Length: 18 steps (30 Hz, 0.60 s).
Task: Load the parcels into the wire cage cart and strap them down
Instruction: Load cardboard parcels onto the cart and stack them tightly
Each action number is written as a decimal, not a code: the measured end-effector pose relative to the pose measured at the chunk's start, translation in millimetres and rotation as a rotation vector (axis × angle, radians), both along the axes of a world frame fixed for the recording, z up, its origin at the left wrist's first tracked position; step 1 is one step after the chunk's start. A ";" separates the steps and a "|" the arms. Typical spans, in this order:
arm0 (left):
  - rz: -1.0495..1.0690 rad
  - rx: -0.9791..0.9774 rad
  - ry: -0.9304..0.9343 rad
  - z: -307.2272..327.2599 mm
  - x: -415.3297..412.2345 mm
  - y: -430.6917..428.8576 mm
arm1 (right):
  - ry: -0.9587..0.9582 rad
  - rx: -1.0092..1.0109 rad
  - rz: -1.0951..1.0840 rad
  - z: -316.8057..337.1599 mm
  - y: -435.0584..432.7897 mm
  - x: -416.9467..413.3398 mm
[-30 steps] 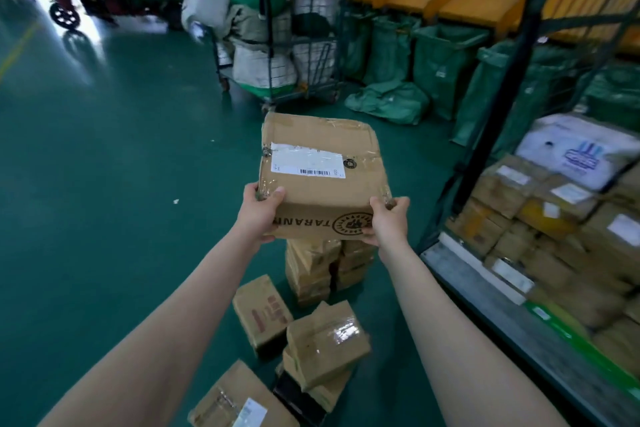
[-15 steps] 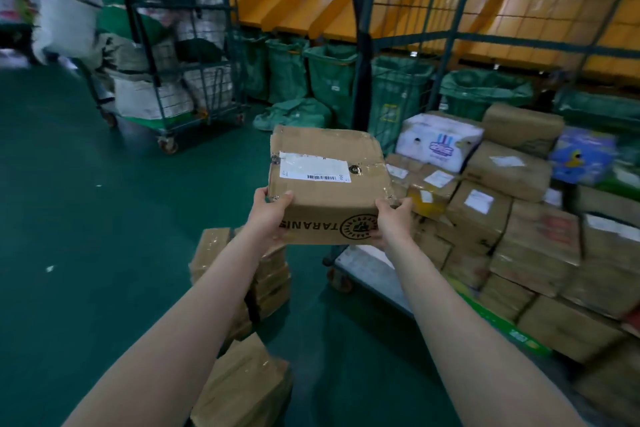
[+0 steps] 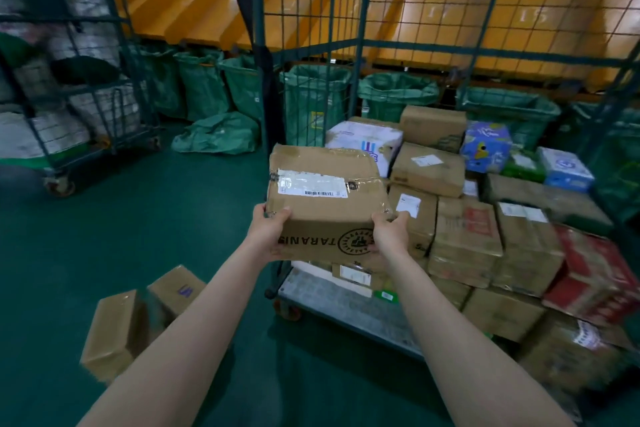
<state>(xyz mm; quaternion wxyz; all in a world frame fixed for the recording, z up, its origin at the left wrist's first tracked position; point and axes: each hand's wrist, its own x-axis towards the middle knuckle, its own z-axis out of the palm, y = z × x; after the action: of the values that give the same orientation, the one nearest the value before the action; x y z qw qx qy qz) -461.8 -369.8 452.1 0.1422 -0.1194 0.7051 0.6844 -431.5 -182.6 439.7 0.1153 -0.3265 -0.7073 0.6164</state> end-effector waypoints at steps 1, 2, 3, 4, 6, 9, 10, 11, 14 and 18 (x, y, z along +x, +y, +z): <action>-0.015 -0.004 -0.002 0.4 -15.4 5.1 | -0.003 -0.006 -0.016 -0.6 3.9 -12.6; -0.025 -0.007 -0.010 0.4 -27.0 8.6 | -0.011 -0.010 -0.029 -0.6 6.0 -21.4; -0.031 -0.003 -0.010 1.9 -40.9 13.1 | -0.014 -0.021 -0.042 0.4 9.0 -32.5; -0.040 -0.007 -0.008 1.5 -50.2 16.1 | -0.022 -0.019 -0.050 0.8 10.5 -38.6; -0.073 -0.032 0.007 4.2 -79.4 24.0 | -0.023 -0.015 -0.083 5.1 16.6 -60.0; -0.128 -0.070 0.041 11.0 -125.2 37.8 | -0.020 -0.021 -0.131 12.0 28.3 -95.6; -0.147 -0.073 0.054 15.9 -145.4 45.1 | -0.004 -0.036 -0.157 15.4 34.2 -110.9; -0.163 -0.079 0.063 16.2 -158.0 50.6 | 0.007 -0.045 -0.172 15.5 38.6 -119.3; -0.197 -0.084 0.060 17.1 -196.5 72.1 | 0.026 -0.060 -0.227 13.5 54.2 -149.1; -0.221 -0.086 0.026 10.9 -238.6 102.1 | -0.009 -0.057 -0.273 12.7 77.7 -182.5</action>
<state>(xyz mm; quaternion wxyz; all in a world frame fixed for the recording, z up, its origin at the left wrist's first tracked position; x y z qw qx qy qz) -700.4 -267.7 462.9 0.2023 -0.0379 0.7445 0.6351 -614.0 -104.9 452.4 0.1857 -0.4255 -0.6390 0.6133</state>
